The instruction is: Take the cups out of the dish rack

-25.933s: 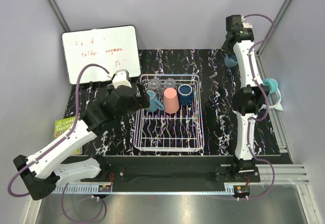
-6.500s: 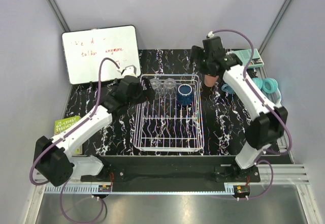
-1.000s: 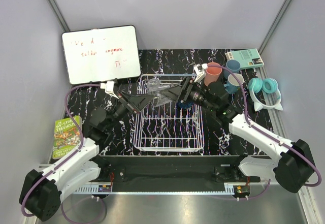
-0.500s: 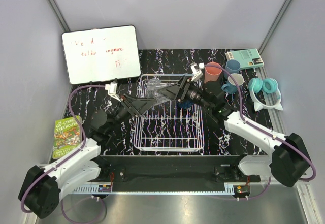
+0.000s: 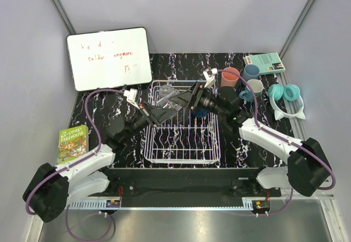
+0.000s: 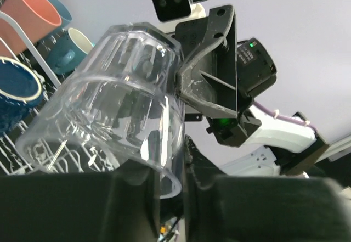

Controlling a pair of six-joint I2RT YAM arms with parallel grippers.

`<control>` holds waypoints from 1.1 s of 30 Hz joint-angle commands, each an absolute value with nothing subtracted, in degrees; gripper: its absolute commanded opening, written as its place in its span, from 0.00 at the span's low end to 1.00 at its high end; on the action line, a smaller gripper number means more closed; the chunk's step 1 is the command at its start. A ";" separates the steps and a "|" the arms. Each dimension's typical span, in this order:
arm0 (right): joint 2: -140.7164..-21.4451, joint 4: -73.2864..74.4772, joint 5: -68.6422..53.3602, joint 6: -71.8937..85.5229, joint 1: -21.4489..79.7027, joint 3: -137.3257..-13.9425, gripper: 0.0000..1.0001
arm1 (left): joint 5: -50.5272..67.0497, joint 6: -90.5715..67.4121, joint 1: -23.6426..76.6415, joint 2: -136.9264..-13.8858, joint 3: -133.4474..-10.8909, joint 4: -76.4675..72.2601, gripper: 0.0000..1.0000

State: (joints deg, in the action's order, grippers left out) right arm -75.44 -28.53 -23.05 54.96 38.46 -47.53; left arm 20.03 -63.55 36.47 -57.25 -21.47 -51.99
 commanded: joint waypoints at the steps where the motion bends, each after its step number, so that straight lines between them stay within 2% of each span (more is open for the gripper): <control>1: -73.13 -32.79 -24.17 54.58 39.20 -48.69 0.00 | 23.47 -62.85 37.88 -57.66 -24.78 -53.63 0.00; 6: -70.67 -30.68 -24.08 53.26 39.29 -48.17 0.00 | 21.45 -60.30 37.88 -55.46 -26.45 -47.22 0.00; 9: -68.74 -28.22 -22.95 51.60 39.29 -47.90 0.00 | 18.64 -56.00 37.88 -53.44 -29.43 -36.77 0.00; 10: -68.21 -25.17 -22.07 51.07 39.29 -48.34 0.03 | 17.85 -52.77 37.88 -53.00 -30.57 -29.60 0.00; 11: -67.77 -23.22 -21.19 49.41 39.37 -48.77 0.13 | 14.36 -50.56 37.88 -52.48 -33.81 -24.66 0.00; 12: -66.81 -21.55 -19.96 48.52 39.29 -49.04 0.27 | 11.37 -48.45 38.32 -52.30 -35.93 -18.35 0.00; 13: -66.19 -18.75 -19.26 46.60 39.37 -49.57 0.34 | 8.99 -44.95 38.41 -52.29 -37.43 -9.41 0.00; 14: -65.31 -17.59 -18.55 45.89 39.29 -49.74 0.44 | 6.09 -43.87 38.41 -52.12 -39.09 -6.79 0.00; 15: -64.87 -16.53 -17.41 45.27 39.29 -50.01 0.62 | 4.67 -42.81 38.41 -51.95 -39.63 -4.59 0.00; 16: -64.60 -14.17 -16.88 43.96 39.37 -50.62 0.73 | 3.88 -41.24 38.41 -51.25 -39.99 -1.96 0.00; 18: -63.90 -12.31 -15.48 42.90 39.29 -50.98 0.86 | 2.20 -40.08 38.41 -50.37 -40.34 -0.62 0.00; 26: -62.93 -7.56 -13.01 40.61 39.29 -51.85 0.98 | -3.51 -35.95 38.41 -48.17 -42.80 6.76 0.00; 31: -60.65 -1.24 -6.25 37.10 39.29 -53.43 1.00 | -10.79 -31.31 38.32 -48.25 -49.72 16.77 0.00; 33: -59.68 3.74 -1.96 35.87 39.29 -54.31 1.00 | -17.12 -29.72 38.32 -49.04 -52.98 23.25 0.00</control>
